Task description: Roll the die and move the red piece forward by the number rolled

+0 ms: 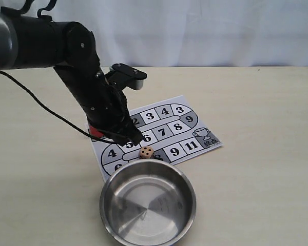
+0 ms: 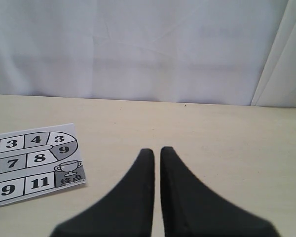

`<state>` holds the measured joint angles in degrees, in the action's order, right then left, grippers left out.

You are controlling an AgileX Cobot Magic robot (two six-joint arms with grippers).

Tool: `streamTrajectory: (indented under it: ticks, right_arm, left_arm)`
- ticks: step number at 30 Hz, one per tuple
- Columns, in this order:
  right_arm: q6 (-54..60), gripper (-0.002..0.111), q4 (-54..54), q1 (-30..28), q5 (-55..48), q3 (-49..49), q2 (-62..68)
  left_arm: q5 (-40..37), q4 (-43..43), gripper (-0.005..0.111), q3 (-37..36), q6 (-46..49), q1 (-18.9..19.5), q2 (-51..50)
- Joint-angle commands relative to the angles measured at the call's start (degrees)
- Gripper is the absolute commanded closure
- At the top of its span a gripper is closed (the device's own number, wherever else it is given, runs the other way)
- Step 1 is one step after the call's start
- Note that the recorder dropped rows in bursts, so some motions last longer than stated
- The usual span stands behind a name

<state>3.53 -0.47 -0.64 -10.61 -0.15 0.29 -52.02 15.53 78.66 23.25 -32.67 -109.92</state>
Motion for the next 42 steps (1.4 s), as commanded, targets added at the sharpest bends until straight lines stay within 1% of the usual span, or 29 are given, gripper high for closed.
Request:
streamTrajectory:
  ticks: [1, 4, 7, 10, 17, 20, 37, 42]
  right_arm:
    - [0.2, 0.104, 0.0, 0.1, 0.0, 0.2, -0.3]
    - [0.2, 0.104, 0.0, 0.1, 0.0, 0.2, -0.3]
    - [0.2, 0.104, 0.0, 0.1, 0.0, 0.2, -0.3]
    - [0.2, 0.104, 0.0, 0.1, 0.0, 0.2, -0.3]
    - [0.2, 0.104, 0.0, 0.1, 0.0, 0.2, -0.3]
    - [0.2, 0.104, 0.0, 0.1, 0.0, 0.2, -0.3]
    - [0.2, 0.104, 0.0, 0.1, 0.0, 0.2, -0.3]
    - [0.2, 0.104, 0.0, 0.1, 0.0, 0.2, -0.3]
  left_arm:
    - [1.1, 0.0, 0.107, 0.5, 4.3, -2.0, -1.2]
    - [2.1, -0.3, 0.107, 0.5, 7.5, -3.0, -2.2]
    - [2.5, -0.3, 0.107, 0.5, 8.2, -3.1, -2.7]
    - [2.5, -2.7, 0.107, 0.5, 8.2, -3.1, -2.7]
    - [1.4, -2.9, 0.107, 0.3, 11.2, -3.1, -3.3]
    - [2.6, -2.3, 0.107, 0.3, 12.7, -3.3, -5.1]
    - [3.1, -2.3, 0.107, 0.3, 12.8, -3.3, -5.2]
    - [1.8, -2.3, 0.107, 0.6, 9.2, -3.3, -4.5]
